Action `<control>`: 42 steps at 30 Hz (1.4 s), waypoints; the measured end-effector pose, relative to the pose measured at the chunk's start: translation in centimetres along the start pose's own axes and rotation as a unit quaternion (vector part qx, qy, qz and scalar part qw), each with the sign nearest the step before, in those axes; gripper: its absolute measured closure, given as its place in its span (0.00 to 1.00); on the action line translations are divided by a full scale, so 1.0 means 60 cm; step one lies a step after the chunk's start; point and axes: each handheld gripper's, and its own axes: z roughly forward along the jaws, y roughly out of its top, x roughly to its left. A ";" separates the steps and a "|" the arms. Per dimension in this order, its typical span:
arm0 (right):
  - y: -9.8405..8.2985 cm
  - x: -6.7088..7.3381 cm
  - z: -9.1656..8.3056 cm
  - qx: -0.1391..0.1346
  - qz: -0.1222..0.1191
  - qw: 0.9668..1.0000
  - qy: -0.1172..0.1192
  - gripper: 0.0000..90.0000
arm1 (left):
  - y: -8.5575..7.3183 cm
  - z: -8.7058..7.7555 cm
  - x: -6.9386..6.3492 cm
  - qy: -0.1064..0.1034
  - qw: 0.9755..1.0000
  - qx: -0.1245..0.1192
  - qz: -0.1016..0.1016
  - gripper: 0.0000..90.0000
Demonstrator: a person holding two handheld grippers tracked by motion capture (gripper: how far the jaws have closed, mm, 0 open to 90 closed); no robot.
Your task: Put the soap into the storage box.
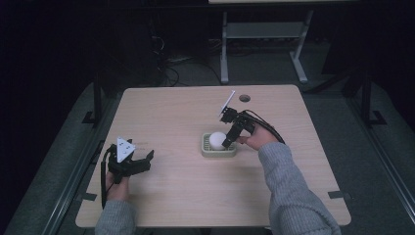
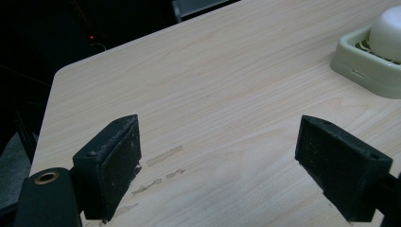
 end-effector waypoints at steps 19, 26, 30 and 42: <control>-0.038 -0.001 -0.017 -0.013 0.013 1.000 0.003 0.24 | 0.001 0.000 0.000 0.000 1.000 -0.001 0.002 0.16; -0.059 -0.006 -0.015 -0.013 0.025 1.000 0.007 0.23 | 0.001 0.000 0.000 0.000 1.000 -0.001 0.001 0.16; -0.067 -0.006 -0.018 -0.017 0.025 1.000 0.004 0.23 | 0.001 0.000 0.000 0.000 1.000 -0.001 0.002 0.16; -0.098 -0.009 -0.017 -0.022 0.038 0.999 0.008 0.23 | 0.001 -0.001 -0.001 0.001 1.000 -0.002 0.000 0.16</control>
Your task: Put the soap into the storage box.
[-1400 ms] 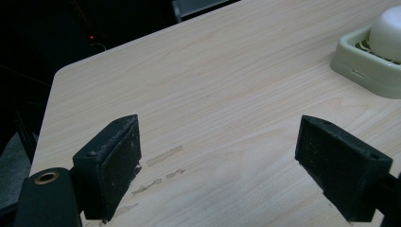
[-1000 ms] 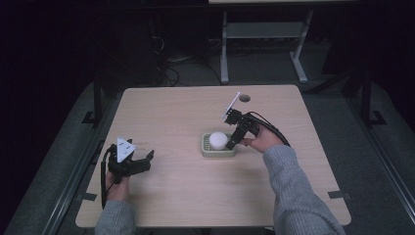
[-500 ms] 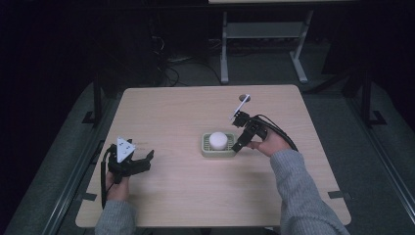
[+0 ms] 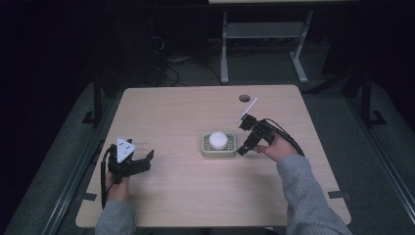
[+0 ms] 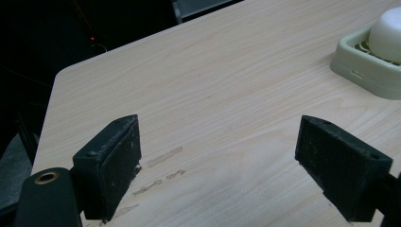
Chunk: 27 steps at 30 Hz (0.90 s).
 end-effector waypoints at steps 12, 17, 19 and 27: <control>-0.025 0.003 -0.007 -0.003 0.005 1.000 0.001 0.23 | 0.000 0.001 -0.002 -0.002 1.000 0.001 0.001 0.16; -0.039 0.000 -0.006 -0.002 0.012 1.000 0.001 0.23 | 0.000 0.001 -0.002 -0.001 1.000 0.001 0.002 0.16; -0.046 -0.002 -0.005 -0.005 0.016 1.000 0.002 0.23 | 0.000 0.001 -0.002 -0.001 1.000 0.002 0.002 0.17; -0.076 -0.005 -0.007 -0.014 0.028 1.000 -0.001 0.23 | 0.000 0.002 -0.003 -0.001 1.000 0.000 0.004 0.16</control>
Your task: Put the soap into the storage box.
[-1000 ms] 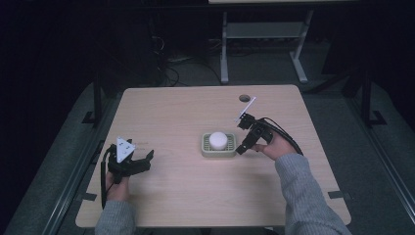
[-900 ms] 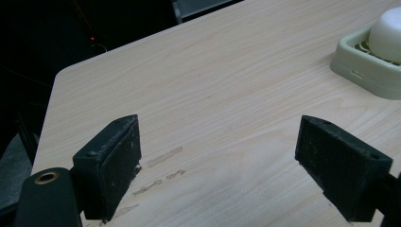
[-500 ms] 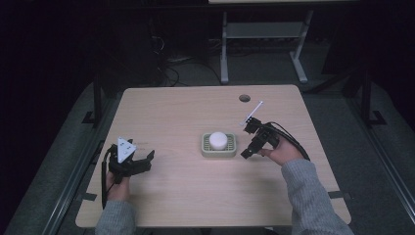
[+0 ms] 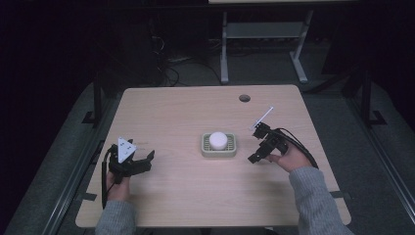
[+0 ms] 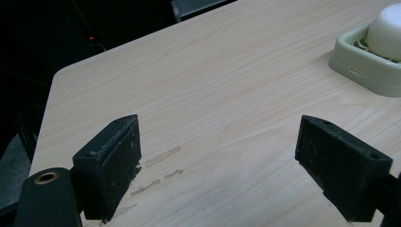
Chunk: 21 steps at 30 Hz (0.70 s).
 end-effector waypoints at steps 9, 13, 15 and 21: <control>-0.022 0.002 -0.006 -0.005 0.005 1.000 -0.002 0.24 | 0.000 0.000 0.000 0.000 1.000 0.001 0.001 0.16; -0.030 0.004 -0.010 -0.012 0.008 1.000 -0.002 0.24 | 0.000 0.000 0.000 0.000 1.000 0.001 -0.001 0.17; -0.034 0.006 -0.011 -0.015 0.007 1.000 -0.003 0.24 | 0.000 0.000 0.000 -0.001 1.000 0.002 -0.002 0.16; -0.046 0.012 -0.013 -0.017 0.004 1.000 -0.006 0.24 | 0.000 -0.001 0.001 0.001 1.000 0.002 -0.004 0.16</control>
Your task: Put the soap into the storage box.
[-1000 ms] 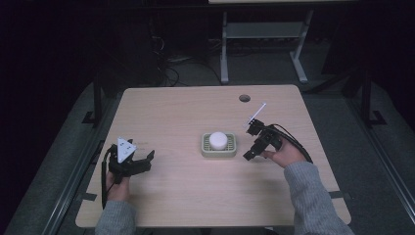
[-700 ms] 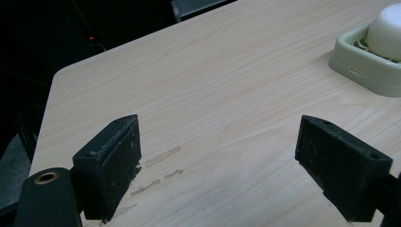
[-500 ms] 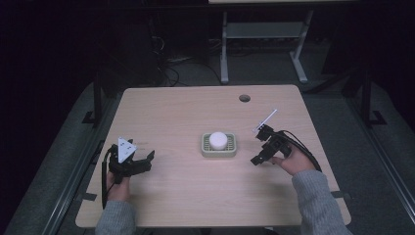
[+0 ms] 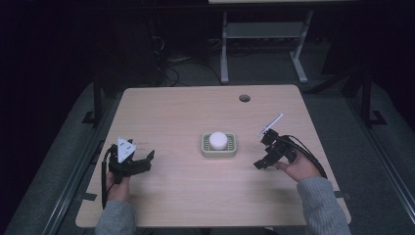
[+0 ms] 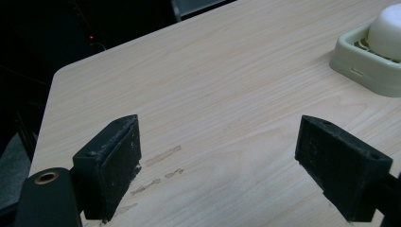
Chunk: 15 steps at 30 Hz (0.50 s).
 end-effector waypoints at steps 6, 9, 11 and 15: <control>-0.018 0.005 0.002 0.002 0.001 1.000 -0.003 0.24 | 0.001 -0.001 0.000 0.000 1.000 0.001 0.000 0.16; -0.027 0.007 0.004 0.003 0.002 1.000 -0.003 0.24 | 0.001 0.000 0.000 0.000 1.000 0.000 0.001 0.16; -0.035 0.009 0.005 0.000 0.001 1.000 -0.005 0.24 | 0.001 0.000 0.000 0.000 1.000 -0.001 0.001 0.16; -0.050 0.013 0.006 -0.005 0.004 1.000 -0.001 0.24 | 0.001 0.001 -0.001 -0.001 1.000 0.001 0.001 0.16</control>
